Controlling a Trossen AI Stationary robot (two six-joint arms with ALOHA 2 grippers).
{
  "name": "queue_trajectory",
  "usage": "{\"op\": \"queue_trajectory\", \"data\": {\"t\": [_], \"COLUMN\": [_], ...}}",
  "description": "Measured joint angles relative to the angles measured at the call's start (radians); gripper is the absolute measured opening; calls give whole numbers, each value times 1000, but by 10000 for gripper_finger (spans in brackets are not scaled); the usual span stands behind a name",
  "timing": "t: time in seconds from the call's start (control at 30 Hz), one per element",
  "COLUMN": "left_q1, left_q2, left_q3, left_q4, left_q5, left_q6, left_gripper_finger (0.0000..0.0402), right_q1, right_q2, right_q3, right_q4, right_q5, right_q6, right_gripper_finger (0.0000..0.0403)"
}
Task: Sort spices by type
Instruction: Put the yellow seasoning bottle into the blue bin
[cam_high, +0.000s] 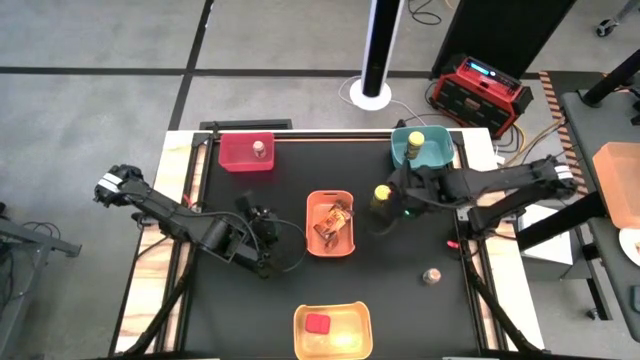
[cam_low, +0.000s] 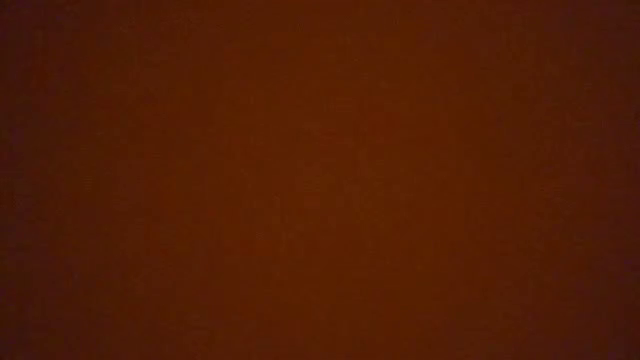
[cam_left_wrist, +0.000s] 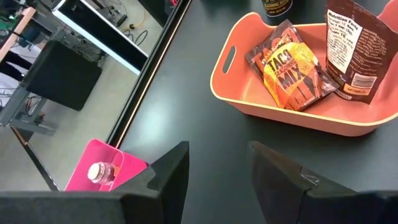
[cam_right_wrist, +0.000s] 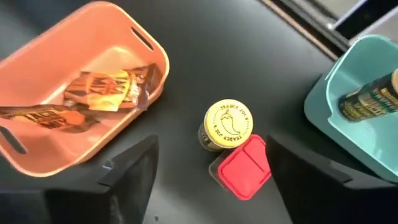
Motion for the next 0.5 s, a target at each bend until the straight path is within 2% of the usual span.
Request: {"op": "queue_trajectory", "data": {"t": [0.23, 0.5], "left_q1": [0, 0], "left_q2": [0, -1], "left_q3": [0, 0], "left_q4": [-2, -3], "left_q5": [0, -10], "left_q6": [17, 53], "left_gripper_finger": [148, 148], "right_q1": [-179, -305], "right_q2": [73, 141], "right_q3": [18, 18], "right_q4": [-2, 1], "right_q5": [-183, -303], "right_q6": [-98, -156], "right_gripper_finger": [337, 335]}}
